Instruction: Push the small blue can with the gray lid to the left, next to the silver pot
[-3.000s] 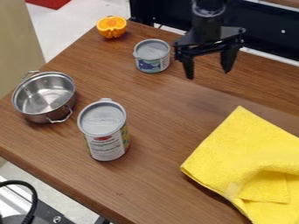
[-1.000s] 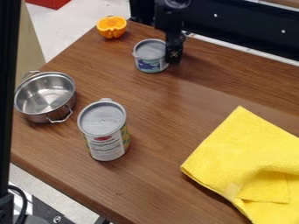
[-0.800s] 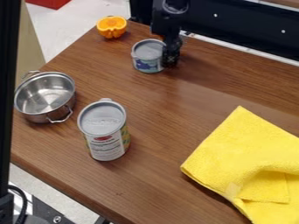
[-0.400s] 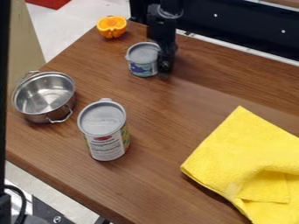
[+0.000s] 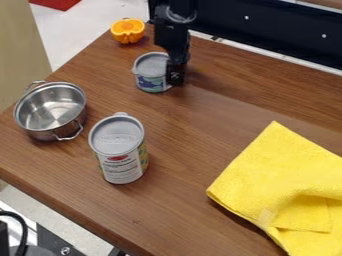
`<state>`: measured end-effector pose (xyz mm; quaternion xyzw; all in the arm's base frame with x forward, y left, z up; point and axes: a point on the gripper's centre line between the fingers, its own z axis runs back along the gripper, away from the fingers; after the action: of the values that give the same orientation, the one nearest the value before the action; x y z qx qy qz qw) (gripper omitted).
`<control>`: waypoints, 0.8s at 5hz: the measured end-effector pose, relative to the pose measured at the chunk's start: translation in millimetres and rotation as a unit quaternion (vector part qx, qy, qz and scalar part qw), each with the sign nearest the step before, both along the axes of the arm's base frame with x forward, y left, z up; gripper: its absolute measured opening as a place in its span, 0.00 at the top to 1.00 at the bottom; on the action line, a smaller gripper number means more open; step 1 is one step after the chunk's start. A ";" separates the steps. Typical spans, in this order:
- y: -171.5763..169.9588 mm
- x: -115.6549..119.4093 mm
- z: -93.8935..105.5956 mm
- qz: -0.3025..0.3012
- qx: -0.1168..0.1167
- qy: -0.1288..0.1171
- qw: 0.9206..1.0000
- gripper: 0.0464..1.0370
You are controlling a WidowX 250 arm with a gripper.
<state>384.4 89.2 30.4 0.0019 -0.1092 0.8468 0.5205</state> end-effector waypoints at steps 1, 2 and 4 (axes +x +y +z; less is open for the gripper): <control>10.8 -5.8 -1.2 -0.008 -0.001 -0.004 1.000 0.04; 15.9 -11.2 -3.8 -0.024 -0.014 0.008 1.000 0.04; 28.9 -22.6 -1.6 -0.084 -0.024 0.019 0.996 0.04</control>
<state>361.7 118.1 28.8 -0.0031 -0.0789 0.8020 0.5920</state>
